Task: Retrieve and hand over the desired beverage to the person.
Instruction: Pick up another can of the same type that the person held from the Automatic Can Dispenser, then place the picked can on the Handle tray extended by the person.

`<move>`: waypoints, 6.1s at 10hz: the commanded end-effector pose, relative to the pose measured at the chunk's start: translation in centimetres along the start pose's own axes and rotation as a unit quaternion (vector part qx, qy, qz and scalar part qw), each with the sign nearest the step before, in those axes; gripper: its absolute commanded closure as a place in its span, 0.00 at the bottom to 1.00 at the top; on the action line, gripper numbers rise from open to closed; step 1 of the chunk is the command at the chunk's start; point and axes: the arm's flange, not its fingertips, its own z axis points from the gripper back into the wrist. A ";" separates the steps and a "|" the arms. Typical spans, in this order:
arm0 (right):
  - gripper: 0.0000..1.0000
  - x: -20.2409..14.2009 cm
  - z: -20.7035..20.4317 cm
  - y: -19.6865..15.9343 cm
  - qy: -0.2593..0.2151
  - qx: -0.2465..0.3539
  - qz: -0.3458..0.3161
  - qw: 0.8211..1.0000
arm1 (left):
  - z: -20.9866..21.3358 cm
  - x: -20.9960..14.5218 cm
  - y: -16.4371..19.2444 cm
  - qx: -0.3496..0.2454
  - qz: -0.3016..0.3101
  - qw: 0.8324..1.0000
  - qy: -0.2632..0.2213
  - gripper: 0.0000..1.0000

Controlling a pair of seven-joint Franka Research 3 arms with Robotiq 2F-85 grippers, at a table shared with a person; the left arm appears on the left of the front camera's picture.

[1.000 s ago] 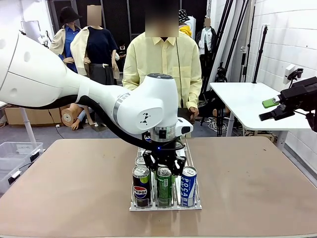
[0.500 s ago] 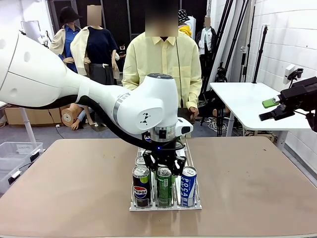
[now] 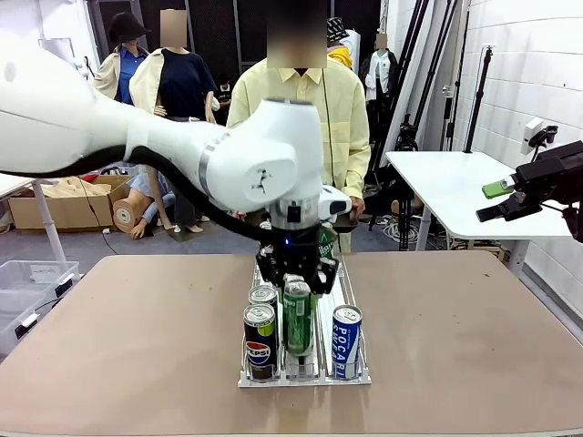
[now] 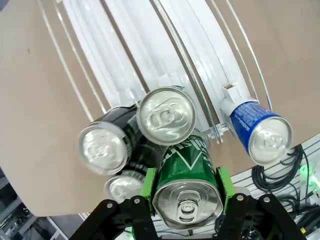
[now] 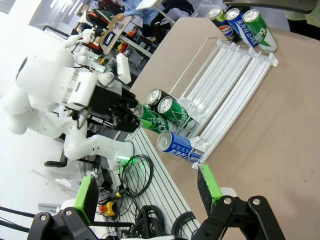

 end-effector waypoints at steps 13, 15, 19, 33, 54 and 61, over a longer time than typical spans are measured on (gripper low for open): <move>0.00 0.1 0.0 0.1 -0.003 0.000 0.001 1.000 | 13.8 -1.7 12.4 0.041 0.005 0.998 -0.036 1.00; 0.00 0.1 0.0 0.1 -0.003 0.000 0.001 1.000 | 13.7 -3.0 16.4 0.043 0.004 0.998 -0.034 1.00; 0.00 0.1 0.0 0.1 -0.003 0.000 0.001 1.000 | 12.7 -6.3 23.2 0.017 0.023 0.999 -0.038 1.00; 0.00 0.1 0.0 0.1 -0.003 0.000 0.001 1.000 | 11.7 -6.7 26.9 0.001 0.041 0.999 -0.021 1.00; 0.00 0.1 0.0 0.1 -0.003 0.000 0.001 1.000 | 11.7 -6.7 26.9 0.001 0.041 0.999 -0.021 1.00; 0.00 0.1 0.0 0.1 -0.003 0.000 0.001 1.000 | 11.7 -6.7 26.9 0.001 0.041 0.999 -0.021 1.00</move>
